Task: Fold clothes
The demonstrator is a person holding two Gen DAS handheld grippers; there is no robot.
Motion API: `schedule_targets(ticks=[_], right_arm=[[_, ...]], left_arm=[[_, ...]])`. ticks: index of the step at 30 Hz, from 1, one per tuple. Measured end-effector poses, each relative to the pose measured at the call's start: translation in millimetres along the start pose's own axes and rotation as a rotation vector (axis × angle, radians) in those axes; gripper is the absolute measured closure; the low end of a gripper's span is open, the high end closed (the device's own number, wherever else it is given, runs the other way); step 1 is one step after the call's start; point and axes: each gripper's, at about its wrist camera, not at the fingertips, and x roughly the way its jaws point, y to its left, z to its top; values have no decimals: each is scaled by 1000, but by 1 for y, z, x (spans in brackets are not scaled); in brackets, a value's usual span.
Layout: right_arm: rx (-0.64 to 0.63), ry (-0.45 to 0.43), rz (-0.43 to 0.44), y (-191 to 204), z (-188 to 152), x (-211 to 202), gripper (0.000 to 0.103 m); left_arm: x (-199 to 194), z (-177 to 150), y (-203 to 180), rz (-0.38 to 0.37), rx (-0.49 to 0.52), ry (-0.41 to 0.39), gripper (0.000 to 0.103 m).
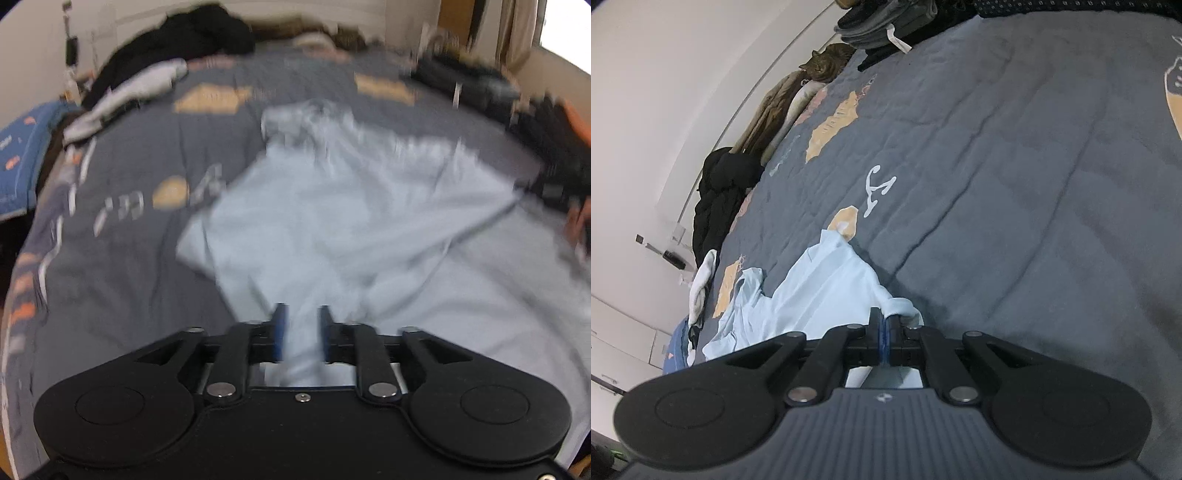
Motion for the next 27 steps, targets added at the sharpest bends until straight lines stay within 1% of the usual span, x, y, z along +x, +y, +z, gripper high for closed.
schedule_targets(ticks=[1,4,6,9,11,13,18,24,27], right_arm=[[6,3,5,0,0,0,99],[0,18,21,4,0,3,98],[13,27,23,3,-1,7,98],[37,47,19,-1,-4,12,94],[23,48,5,0,-6,14,91],[-8,39,-8,2,-7,14,91],[-52,34,-24,7,-8,18,90],[-40,46,-29,5,-10,23,90],[-36,44,-29,4,-9,23,90]], left_arm=[[-1,11,-5,-5,6,-22,60],[15,49,-36,-47,62,-57,60],[39,72,-64,-98,93,-63,60],[80,99,-109,-171,133,-69,60],[109,116,-140,-218,153,-75,60],[139,131,-171,-248,173,-70,60],[201,161,-223,-277,229,-42,60],[265,184,-260,-291,266,25,61],[292,190,-270,-291,277,70,60]])
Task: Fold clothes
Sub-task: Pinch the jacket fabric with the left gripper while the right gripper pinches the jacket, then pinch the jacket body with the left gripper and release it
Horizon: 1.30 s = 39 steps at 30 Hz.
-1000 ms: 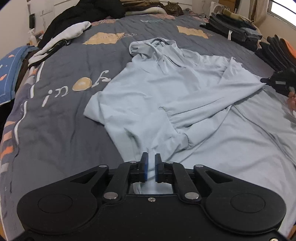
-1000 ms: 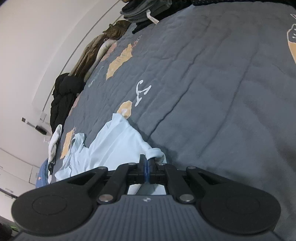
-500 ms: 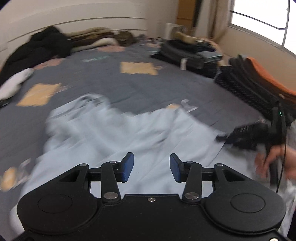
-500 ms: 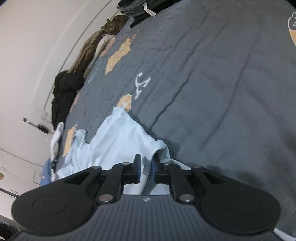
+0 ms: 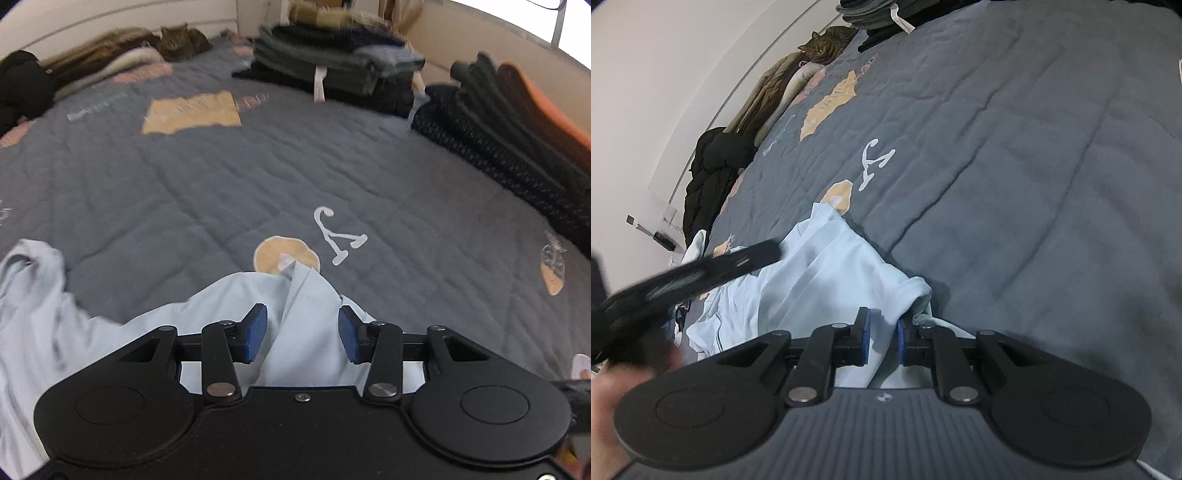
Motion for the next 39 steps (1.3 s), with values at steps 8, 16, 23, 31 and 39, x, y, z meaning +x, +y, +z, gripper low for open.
schedule_targets(ticks=[8,16,23,31,39], right_arm=[[-2,-4,20,-5,-2,3,102],[10,-56,-5,-9,-4,0,102],[118,-26,11,-17,1,-1,101],[101,-35,17,2,7,-23,96],[-72,-90,21,37,5,-51,72]], left_arm=[[25,9,6,-78,47,86,102],[26,37,29,46,5,-37,101],[-10,20,38,69,38,-12,92],[-125,-65,80,182,10,20,75],[-160,-126,94,205,-6,116,75]])
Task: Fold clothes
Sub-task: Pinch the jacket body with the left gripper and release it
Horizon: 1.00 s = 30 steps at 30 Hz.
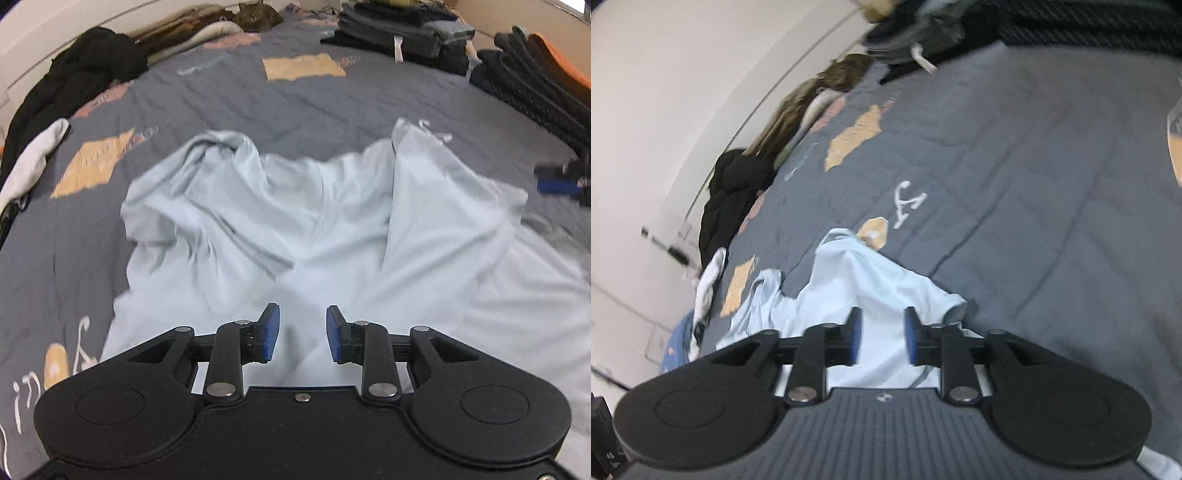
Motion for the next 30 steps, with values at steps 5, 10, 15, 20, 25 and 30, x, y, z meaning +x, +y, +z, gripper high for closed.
schedule_targets(ticks=[5,10,15,20,25,30], right_arm=[[-28,4,44,10,-2,-1,66],[-36,40,68,17,-8,6,64],[-48,49,79,22,-11,8,64],[-57,75,94,25,-14,9,63],[-115,97,117,36,-19,8,63],[-169,123,132,47,-26,7,63]], left_arm=[[23,-19,-4,-41,32,98,75],[37,-27,0,-65,30,120,81],[26,-29,-8,-62,63,77,102],[-17,-36,-30,-44,36,-51,102],[-50,-53,-75,-10,16,-152,102],[-46,-81,-123,21,27,-85,100]])
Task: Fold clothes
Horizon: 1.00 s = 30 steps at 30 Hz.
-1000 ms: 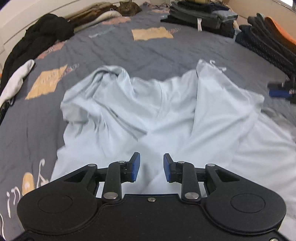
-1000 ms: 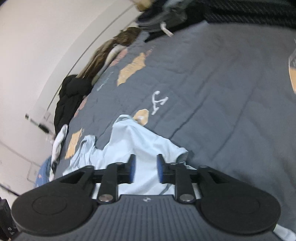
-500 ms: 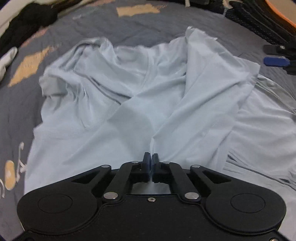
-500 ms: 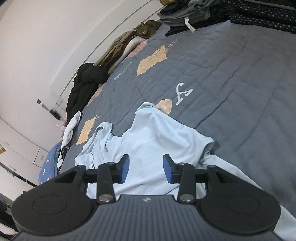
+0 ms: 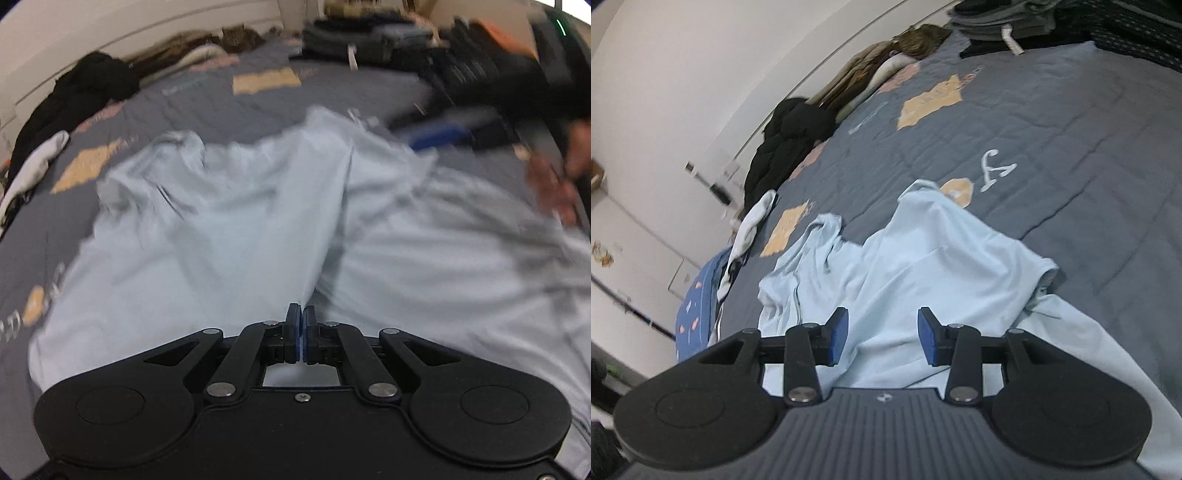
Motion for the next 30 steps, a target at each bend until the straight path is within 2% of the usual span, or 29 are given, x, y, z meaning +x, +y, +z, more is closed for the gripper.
schedule_targets(ticks=[4,6,8,10,11,14,17,20,23,24,25,26,27,30], right_arm=[[-32,24,7,7,-5,3,62],[-41,35,13,10,-7,4,62],[-53,43,15,12,-9,5,62],[-62,51,15,14,-11,7,62],[-63,55,12,14,-12,8,62],[-54,63,10,13,-14,9,62],[-51,66,16,13,-14,10,62],[-56,74,23,14,-16,12,62],[-65,97,31,16,-18,17,61],[-69,106,32,16,-20,19,61],[-72,114,32,16,-22,21,61],[-75,123,32,17,-24,23,61],[-75,129,33,17,-25,24,61],[-74,140,38,19,-28,26,61]], left_arm=[[-10,-21,-12,-53,0,15,97],[-25,-22,1,-61,-58,-31,84],[-40,-21,19,-48,-121,-87,57],[-48,-15,44,-2,-166,-136,45],[-49,-12,56,17,-181,-145,44],[-27,1,93,64,-204,-93,44],[6,7,121,94,-218,-1,45],[28,5,137,84,-245,51,45],[37,2,138,31,-241,58,46],[39,2,137,14,-233,66,50],[43,1,136,-9,-230,80,65],[45,0,136,-31,-229,93,87],[45,-1,135,-46,-226,101,94],[39,-6,134,-75,-228,85,100]])
